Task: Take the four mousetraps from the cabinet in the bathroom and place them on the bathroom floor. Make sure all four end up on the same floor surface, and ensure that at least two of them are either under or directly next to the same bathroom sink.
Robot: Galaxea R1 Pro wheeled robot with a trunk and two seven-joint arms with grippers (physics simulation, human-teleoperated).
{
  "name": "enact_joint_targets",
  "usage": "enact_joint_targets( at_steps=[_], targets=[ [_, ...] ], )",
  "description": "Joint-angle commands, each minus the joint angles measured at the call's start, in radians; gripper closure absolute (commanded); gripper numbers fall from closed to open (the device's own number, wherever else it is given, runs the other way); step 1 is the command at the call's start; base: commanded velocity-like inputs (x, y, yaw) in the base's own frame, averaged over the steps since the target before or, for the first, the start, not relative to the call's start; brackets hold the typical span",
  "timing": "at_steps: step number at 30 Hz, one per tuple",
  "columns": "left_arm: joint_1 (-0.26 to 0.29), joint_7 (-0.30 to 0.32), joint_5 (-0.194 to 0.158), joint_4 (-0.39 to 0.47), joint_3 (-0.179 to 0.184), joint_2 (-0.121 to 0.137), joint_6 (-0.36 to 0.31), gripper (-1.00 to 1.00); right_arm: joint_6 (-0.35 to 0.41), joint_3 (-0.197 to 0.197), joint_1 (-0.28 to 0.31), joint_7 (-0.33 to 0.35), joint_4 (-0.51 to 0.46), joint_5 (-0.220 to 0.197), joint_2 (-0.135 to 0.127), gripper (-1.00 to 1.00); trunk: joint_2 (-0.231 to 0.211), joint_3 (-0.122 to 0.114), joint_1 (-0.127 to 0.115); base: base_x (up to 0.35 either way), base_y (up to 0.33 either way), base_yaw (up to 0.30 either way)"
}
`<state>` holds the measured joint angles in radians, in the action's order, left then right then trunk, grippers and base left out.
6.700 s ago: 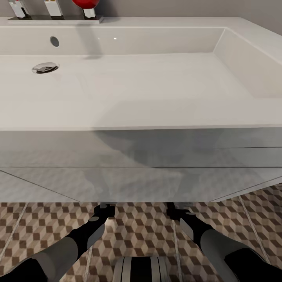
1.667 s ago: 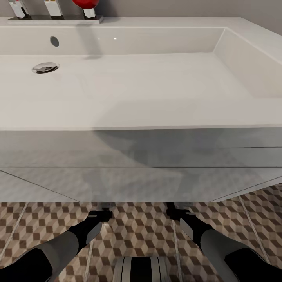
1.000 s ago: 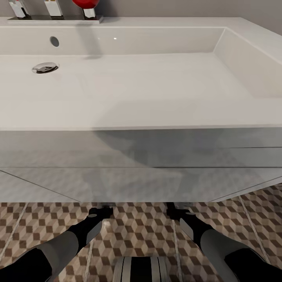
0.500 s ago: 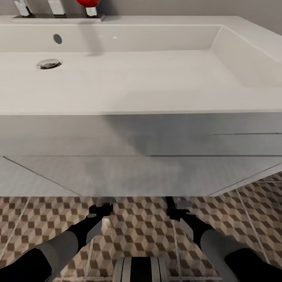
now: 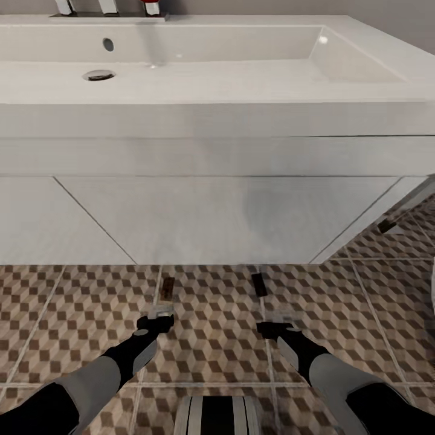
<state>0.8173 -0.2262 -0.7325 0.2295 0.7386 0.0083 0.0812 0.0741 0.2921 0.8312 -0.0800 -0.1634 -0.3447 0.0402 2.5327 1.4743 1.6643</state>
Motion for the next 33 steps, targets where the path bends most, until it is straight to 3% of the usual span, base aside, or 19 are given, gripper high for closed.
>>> enact_joint_targets(
  at_steps=[1,12,33],
  targets=[
    [0.000,-0.005,-0.012,0.002,0.009,0.001,0.002,-1.00,0.006,0.009,0.000,-0.006,-0.002,-0.008,0.000,-1.00,0.000,0.001,-0.001,-0.342,0.000,0.000],
    [0.000,-0.005,-0.030,0.002,0.010,0.001,0.003,-1.00,0.006,0.009,0.000,-0.006,-0.002,-0.008,0.000,-1.00,0.000,0.001,-0.001,-0.344,0.000,0.000],
    [0.000,-0.005,-0.033,0.002,0.010,-0.001,0.007,-1.00,0.006,0.012,0.000,-0.006,-0.002,-0.007,-0.003,-1.00,0.000,0.001,-0.001,-0.346,0.000,0.000]
  ],
)
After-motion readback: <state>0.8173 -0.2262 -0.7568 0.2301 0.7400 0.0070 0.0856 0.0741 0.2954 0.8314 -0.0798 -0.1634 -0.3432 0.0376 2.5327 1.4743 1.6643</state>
